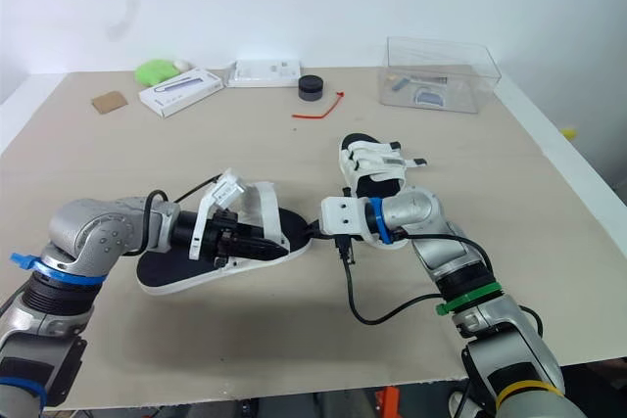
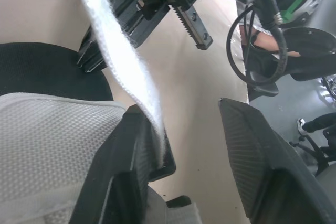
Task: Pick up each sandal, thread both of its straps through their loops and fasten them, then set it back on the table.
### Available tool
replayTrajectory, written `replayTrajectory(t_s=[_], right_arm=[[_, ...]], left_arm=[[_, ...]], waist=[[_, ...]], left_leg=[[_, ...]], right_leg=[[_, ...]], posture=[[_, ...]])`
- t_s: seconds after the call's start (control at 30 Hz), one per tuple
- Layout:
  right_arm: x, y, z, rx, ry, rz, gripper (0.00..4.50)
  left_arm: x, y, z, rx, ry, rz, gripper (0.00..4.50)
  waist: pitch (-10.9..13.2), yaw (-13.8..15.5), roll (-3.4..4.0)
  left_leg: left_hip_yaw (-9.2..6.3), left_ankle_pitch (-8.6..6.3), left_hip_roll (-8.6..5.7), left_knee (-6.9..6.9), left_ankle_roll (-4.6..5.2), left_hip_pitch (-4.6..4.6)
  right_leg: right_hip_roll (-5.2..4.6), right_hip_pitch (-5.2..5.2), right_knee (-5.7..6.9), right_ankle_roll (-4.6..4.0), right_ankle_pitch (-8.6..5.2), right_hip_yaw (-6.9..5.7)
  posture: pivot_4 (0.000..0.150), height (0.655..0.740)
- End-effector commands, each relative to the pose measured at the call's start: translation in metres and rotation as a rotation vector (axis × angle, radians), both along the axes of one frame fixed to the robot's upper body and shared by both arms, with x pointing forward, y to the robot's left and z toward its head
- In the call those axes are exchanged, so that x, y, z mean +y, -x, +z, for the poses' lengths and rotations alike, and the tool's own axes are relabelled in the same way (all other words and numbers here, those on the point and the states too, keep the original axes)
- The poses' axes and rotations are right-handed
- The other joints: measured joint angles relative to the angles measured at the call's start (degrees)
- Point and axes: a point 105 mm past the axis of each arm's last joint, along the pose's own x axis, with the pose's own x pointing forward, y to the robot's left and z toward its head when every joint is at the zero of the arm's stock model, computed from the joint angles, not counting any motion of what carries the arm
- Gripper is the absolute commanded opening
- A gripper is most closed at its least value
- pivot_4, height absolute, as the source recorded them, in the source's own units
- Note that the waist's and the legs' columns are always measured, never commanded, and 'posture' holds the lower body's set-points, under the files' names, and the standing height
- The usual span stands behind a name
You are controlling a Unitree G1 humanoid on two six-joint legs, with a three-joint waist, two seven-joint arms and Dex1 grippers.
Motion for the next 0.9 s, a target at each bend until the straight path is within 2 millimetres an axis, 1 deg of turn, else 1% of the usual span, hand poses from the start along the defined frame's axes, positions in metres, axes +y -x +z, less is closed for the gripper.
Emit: replayTrajectory(t_s=[0.03,0.17,0.2,0.23,0.3,0.37,0.6,0.63,0.67,0.77,0.9], right_arm=[[-0.011,-0.003,-0.009,0.025,0.057,-0.034,0.0],[-0.011,-0.003,-0.01,0.026,0.057,-0.031,0.0],[-0.01,-0.003,-0.01,0.026,0.057,-0.029,0.0],[-0.009,-0.003,-0.01,0.026,0.056,-0.027,0.0],[-0.008,-0.003,-0.01,0.026,0.054,-0.026,0.0],[-0.008,-0.004,-0.01,0.026,0.054,-0.026,0.0],[-0.01,-0.003,-0.011,0.027,0.058,-0.028,0.0],[-0.01,-0.003,-0.011,0.027,0.059,-0.028,0.0],[-0.01,-0.004,-0.011,0.026,0.059,-0.028,0.0],[-0.01,-0.004,-0.01,0.023,0.06,-0.029,0.0],[-0.011,-0.005,-0.009,0.02,0.062,-0.031,0.0]], left_arm=[[0.01,-0.005,0.023,-0.068,0.033,0.001,1.86],[0.013,-0.024,0.031,-0.118,0.054,0.089,1.86],[0.012,-0.026,0.034,-0.122,0.073,0.094,1.86],[0.01,-0.026,0.041,-0.112,0.127,0.092,1.86],[0.007,-0.025,0.043,-0.092,0.142,0.084,1.86],[0.007,-0.023,0.039,-0.087,0.121,0.077,1.86],[0.013,-0.035,0.028,-0.099,0.067,0.138,1.86],[0.013,-0.035,0.025,-0.099,0.055,0.14,1.65],[0.013,-0.035,0.022,-0.102,0.041,0.138,1.32],[0.01,-0.029,0.015,-0.114,0.018,0.097,0.09],[0.005,-0.023,0.012,-0.114,0.019,0.066,0.03]], waist=[[0.0,0.0,0.0],[0.0,0.0,0.0],[0.0,0.0,0.0],[0.0,0.0,0.0],[0.0,0.0,0.0],[0.0,0.0,0.0],[0.0,0.0,0.0],[0.0,0.0,0.0],[0.0,0.0,0.0],[0.0,0.0,0.0],[0.0,0.0,0.0]], left_leg=[[0.0,0.0,0.01,0.0,0.0,0.0],[-0.01,0.0,0.0,0.0,0.0,-0.01],[0.0,0.0,0.0,0.0,0.0,-0.01],[0.0,0.0,-0.01,0.01,0.0,-0.01],[0.01,0.0,-0.01,0.03,0.0,-0.02],[0.02,0.0,-0.01,0.03,0.0,-0.02],[0.01,0.0,0.0,0.03,0.0,-0.01],[0.01,0.0,0.0,0.03,0.0,-0.01],[0.01,0.0,0.0,0.03,0.0,-0.01],[0.01,0.0,0.0,0.03,0.0,-0.01],[0.02,0.0,0.0,0.02,0.0,-0.02]], right_leg=[[0.02,-0.01,0.0,-0.01,0.0,0.0],[0.0,0.0,0.0,-0.02,-0.01,-0.01],[0.0,0.0,0.0,-0.01,-0.01,-0.01],[-0.01,0.01,0.0,0.0,0.0,-0.01],[-0.02,0.01,-0.01,0.02,0.01,-0.01],[-0.02,0.0,0.0,0.03,0.02,0.02],[-0.01,0.01,0.0,0.02,0.03,0.01],[-0.01,0.01,0.0,0.02,0.03,0.01],[-0.01,0.01,0.0,0.02,0.03,0.01],[-0.01,0.0,0.0,0.02,0.03,0.01],[-0.01,0.0,0.0,0.02,0.03,0.02]], posture=[[0.15,0.74],[0.15,0.74],[0.15,0.74],[0.15,0.74],[0.15,0.74],[0.15,0.74],[0.15,0.74],[0.15,0.74],[0.15,0.74],[0.15,0.74],[0.15,0.74]])
